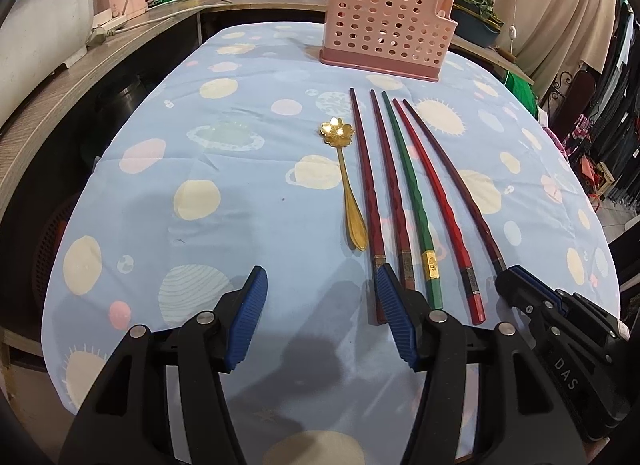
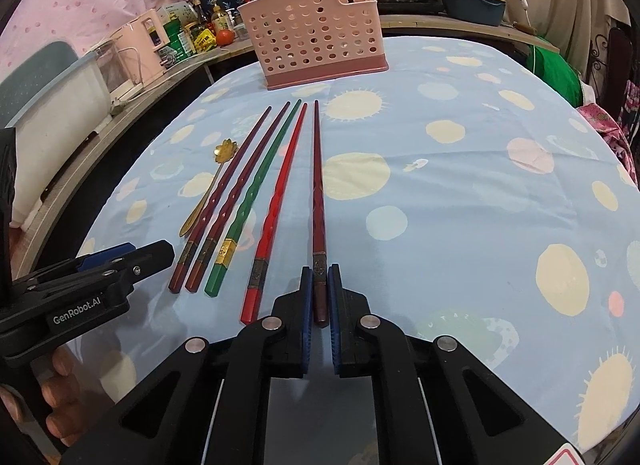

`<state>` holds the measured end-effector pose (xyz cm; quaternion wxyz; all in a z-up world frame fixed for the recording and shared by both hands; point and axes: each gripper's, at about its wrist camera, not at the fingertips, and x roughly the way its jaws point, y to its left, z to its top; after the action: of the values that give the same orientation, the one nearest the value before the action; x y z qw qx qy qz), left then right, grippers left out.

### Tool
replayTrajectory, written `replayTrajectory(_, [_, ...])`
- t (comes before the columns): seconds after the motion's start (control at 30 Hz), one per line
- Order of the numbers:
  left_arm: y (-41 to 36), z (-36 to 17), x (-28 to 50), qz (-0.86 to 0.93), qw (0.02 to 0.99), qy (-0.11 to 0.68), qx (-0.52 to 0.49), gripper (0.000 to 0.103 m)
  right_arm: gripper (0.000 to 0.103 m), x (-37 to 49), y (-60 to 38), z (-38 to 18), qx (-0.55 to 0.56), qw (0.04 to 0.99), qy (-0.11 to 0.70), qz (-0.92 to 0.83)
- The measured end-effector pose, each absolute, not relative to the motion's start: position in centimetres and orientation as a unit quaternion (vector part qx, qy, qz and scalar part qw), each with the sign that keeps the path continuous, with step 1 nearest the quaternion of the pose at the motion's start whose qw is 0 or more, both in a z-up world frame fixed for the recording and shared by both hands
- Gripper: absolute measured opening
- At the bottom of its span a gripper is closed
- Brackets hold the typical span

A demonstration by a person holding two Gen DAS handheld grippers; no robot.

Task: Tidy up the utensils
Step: 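Grasp a dark-red chopstick with the right tool while the left tool grasps the gold spoon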

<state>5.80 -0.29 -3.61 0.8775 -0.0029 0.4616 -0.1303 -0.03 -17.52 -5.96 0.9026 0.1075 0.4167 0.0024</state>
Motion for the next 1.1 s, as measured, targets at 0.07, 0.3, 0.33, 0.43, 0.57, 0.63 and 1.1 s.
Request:
replayTrajectory(0.07, [-0.3, -3.5, 6.1, -0.129, 0.878, 0.46, -0.007, 0.054, 0.007, 0.0, -17.6, -6.0, 0.108, 0.903, 0.416, 0.002])
replayTrajectory(0.3, [-0.5, -3.7, 7.5, -0.129, 0.876, 0.464, -0.026, 0.054, 0.007, 0.0, -17.7, -6.0, 0.11, 0.903, 0.416, 0.003])
replayTrajectory(0.33, [-0.6, -3.8, 7.7, -0.127, 0.875, 0.466, -0.025, 0.052, 0.007, 0.0, -17.6, -6.0, 0.11, 0.902, 0.416, 0.003])
replayTrajectory(0.43, [-0.9, -4.2, 8.3, -0.12, 0.878, 0.464, -0.019, 0.048, 0.007, 0.0, -17.6, -6.0, 0.11, 0.902, 0.416, 0.003])
replayTrajectory(0.57, [-1.2, -4.2, 8.7, -0.117, 0.88, 0.46, -0.011, 0.04, 0.007, 0.0, -17.6, -6.0, 0.11, 0.903, 0.416, 0.003])
replayTrajectory(0.63, [-1.4, -4.3, 8.7, -0.114, 0.882, 0.457, -0.001, 0.034, 0.007, 0.0, -17.6, -6.0, 0.11, 0.903, 0.416, 0.003])
replayTrajectory(1.1, [-0.6, -3.8, 8.8, -0.12, 0.879, 0.461, -0.005, 0.01, 0.007, -0.2, -18.0, -5.7, 0.126, 0.897, 0.424, 0.007])
